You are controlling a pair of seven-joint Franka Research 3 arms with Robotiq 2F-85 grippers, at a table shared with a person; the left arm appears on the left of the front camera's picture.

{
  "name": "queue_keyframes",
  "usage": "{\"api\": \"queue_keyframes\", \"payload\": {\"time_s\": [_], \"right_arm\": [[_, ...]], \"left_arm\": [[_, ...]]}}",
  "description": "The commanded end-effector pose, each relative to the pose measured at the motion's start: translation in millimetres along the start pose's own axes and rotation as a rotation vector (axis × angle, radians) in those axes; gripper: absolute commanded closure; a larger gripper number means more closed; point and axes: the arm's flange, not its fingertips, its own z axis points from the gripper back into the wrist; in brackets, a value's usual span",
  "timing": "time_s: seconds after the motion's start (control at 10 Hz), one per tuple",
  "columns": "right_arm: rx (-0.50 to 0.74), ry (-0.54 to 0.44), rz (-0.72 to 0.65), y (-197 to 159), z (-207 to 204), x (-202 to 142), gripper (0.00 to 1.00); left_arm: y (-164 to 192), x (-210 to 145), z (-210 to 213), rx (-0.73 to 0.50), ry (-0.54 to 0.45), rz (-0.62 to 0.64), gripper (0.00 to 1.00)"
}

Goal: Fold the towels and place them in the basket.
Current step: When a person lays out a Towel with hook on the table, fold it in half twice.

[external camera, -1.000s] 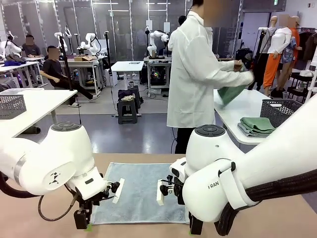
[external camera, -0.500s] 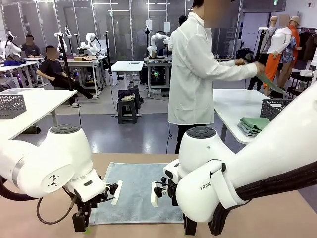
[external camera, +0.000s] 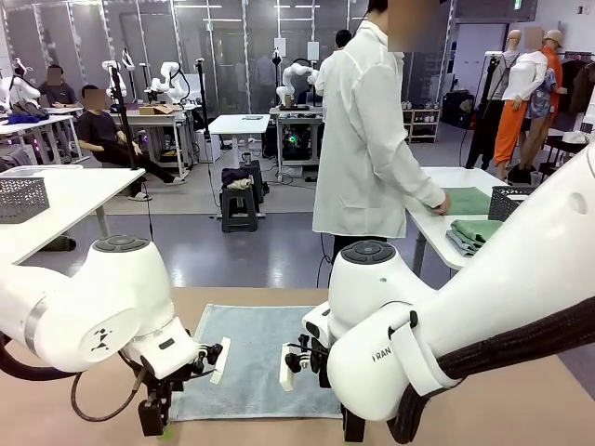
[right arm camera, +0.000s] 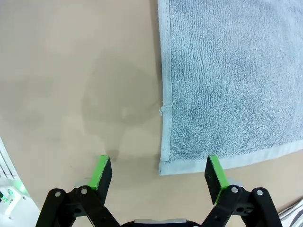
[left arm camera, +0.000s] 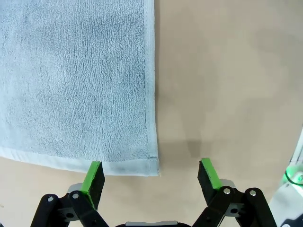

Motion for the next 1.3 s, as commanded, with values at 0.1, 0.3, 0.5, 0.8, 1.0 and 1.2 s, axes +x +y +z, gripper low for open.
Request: {"api": "queue_keyframes", "payload": {"time_s": [0.1, 0.3, 0.5, 0.8, 1.0, 1.2], "right_arm": [[-0.018, 0.025, -0.027, -0.6, -3.0, 3.8, 0.01], [-0.026, 0.028, -0.015, -0.1, -5.2, 2.7, 0.03], [-0.036, 0.036, -0.030, -1.2, -6.2, 2.2, 0.21], [-0.055, 0.034, -0.031, -4.0, -5.9, 0.8, 0.21], [-0.052, 0.039, -0.026, -7.8, -5.5, 1.5, 0.41], [-0.061, 0.033, -0.036, -10.4, -5.9, 1.5, 0.41]], "left_arm": [[2.1, 5.6, -6.9, 0.003, -0.040, -0.006, 0.00], [1.2, 6.8, -9.1, 0.023, -0.025, -0.010, 0.12], [1.8, 7.6, -8.8, 0.028, -0.024, 0.001, 0.19], [6.7, 3.9, -6.9, 0.042, -0.013, 0.009, 0.19], [14.5, 2.0, -1.9, 0.029, 0.018, 0.004, 0.38], [20.6, 0.5, -2.3, -0.005, 0.012, -0.002, 0.38]]}}
